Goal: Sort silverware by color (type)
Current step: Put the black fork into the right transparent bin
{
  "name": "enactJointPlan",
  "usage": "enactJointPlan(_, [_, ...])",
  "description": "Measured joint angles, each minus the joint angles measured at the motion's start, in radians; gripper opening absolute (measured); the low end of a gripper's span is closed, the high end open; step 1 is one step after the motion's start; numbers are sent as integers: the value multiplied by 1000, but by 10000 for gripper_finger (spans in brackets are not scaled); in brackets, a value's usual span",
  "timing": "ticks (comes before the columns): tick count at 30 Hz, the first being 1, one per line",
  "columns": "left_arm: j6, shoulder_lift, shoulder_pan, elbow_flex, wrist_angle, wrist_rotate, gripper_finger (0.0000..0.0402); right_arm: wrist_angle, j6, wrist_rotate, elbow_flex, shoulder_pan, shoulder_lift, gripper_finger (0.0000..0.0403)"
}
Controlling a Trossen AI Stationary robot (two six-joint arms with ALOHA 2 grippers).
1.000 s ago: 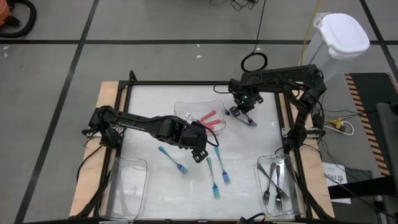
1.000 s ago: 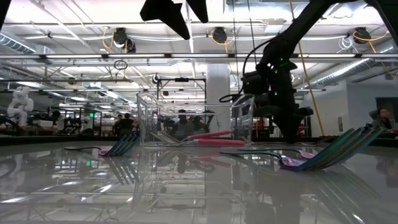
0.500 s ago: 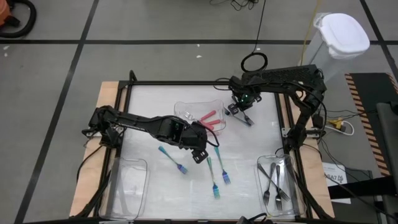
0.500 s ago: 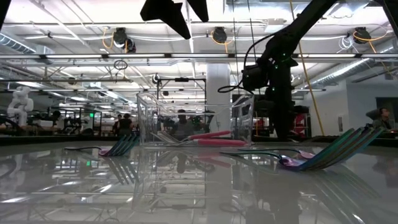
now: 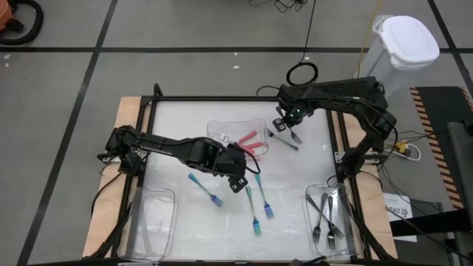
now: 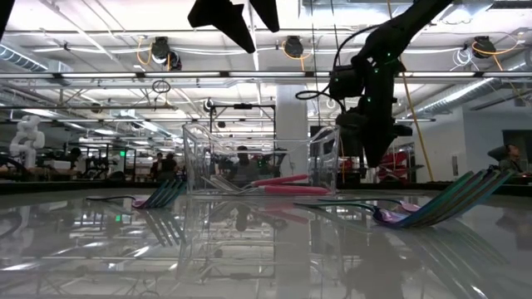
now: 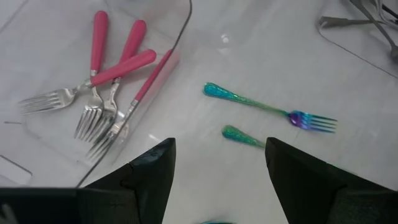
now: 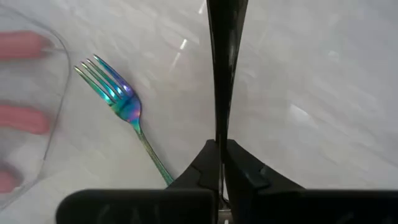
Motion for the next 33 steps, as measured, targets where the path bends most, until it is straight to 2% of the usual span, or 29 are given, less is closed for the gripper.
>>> enactJointPlan(21, [-132,0,-48,0,2,-108,248,-19,86,-3,1,3,-250,6])
enactJointPlan(33, [-214,0,-48,0,4,-174,248,36,246,-107,1,37,-425,6])
